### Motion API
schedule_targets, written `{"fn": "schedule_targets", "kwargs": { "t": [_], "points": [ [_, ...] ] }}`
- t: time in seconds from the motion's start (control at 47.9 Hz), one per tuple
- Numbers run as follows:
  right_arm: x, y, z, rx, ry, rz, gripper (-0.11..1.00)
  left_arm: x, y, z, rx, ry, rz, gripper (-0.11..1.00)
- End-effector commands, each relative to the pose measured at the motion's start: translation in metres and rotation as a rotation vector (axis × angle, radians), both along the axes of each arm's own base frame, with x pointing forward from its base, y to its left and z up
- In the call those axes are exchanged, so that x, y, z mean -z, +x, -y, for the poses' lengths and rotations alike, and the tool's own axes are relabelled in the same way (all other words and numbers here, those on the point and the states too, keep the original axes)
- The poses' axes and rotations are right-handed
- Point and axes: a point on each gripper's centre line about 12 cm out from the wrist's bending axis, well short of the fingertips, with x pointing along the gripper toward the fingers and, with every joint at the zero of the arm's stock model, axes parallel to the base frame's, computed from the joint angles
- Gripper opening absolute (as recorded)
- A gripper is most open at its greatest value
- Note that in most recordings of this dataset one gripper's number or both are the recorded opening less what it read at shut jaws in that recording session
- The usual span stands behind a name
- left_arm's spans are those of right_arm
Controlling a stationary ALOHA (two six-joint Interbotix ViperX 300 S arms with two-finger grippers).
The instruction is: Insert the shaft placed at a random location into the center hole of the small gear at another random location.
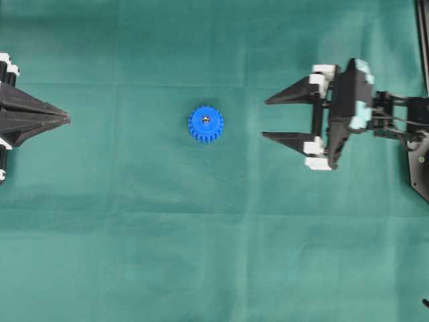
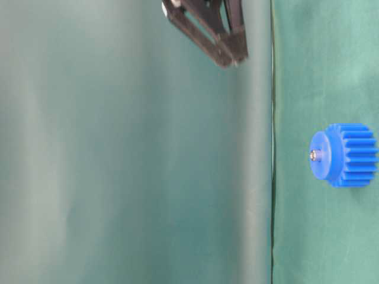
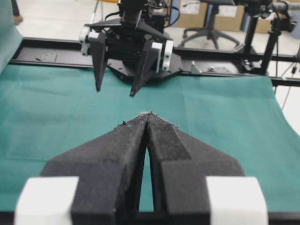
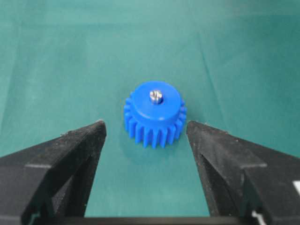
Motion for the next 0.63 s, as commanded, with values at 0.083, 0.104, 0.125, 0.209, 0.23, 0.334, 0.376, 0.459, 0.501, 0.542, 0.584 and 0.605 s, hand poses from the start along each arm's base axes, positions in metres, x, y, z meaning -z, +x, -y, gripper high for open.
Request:
{"fn": "schedule_targets", "kwargs": {
  "t": [0.083,0.104,0.125,0.209,0.23,0.334,0.376,0.459,0.501,0.542,0.584,0.605],
  "points": [
    [-0.01,-0.016,-0.003,-0.002,0.015,0.022,0.74,-0.005,0.001,0.0,-0.002,0.0,0.014,0.0],
    [-0.01,-0.017,-0.003,0.0,0.018,0.021,0.74,-0.004,0.001,0.0,-0.002,0.0,0.012,0.0],
    [-0.01,-0.018,-0.003,0.0,0.018,0.021,0.74,-0.004,0.001,0.0,-0.002,0.0,0.012,0.0],
    [-0.009,-0.021,-0.004,-0.001,0.019,0.017,0.74,-0.005,0.001,0.0,-0.002,0.0,0.014,0.0],
    [-0.01,-0.021,-0.004,-0.001,0.019,0.019,0.74,-0.004,0.001,0.0,-0.002,0.0,0.012,0.0],
    [-0.009,-0.021,-0.004,-0.001,0.019,0.015,0.74,-0.005,0.001,0.0,-0.002,-0.001,0.014,0.0],
    [-0.009,-0.021,-0.004,-0.002,0.019,0.017,0.74,-0.004,0.001,0.0,-0.002,0.0,0.012,0.0],
    [-0.009,-0.021,-0.004,0.0,0.021,0.016,0.74,-0.004,0.001,0.0,-0.002,0.0,0.012,0.0],
    [-0.009,-0.021,-0.004,-0.001,0.019,0.017,0.74,-0.005,0.001,0.0,-0.002,-0.001,0.014,0.0],
    [-0.009,-0.021,-0.004,0.0,0.02,0.017,0.74,-0.005,0.001,0.0,-0.002,-0.001,0.014,0.0],
    [-0.009,-0.021,-0.004,-0.001,0.019,0.015,0.74,-0.004,0.001,0.0,-0.002,0.0,0.012,0.0],
    [-0.009,-0.021,-0.004,-0.001,0.019,0.015,0.74,-0.004,0.001,0.0,-0.002,-0.001,0.012,0.0]
  ]
}}
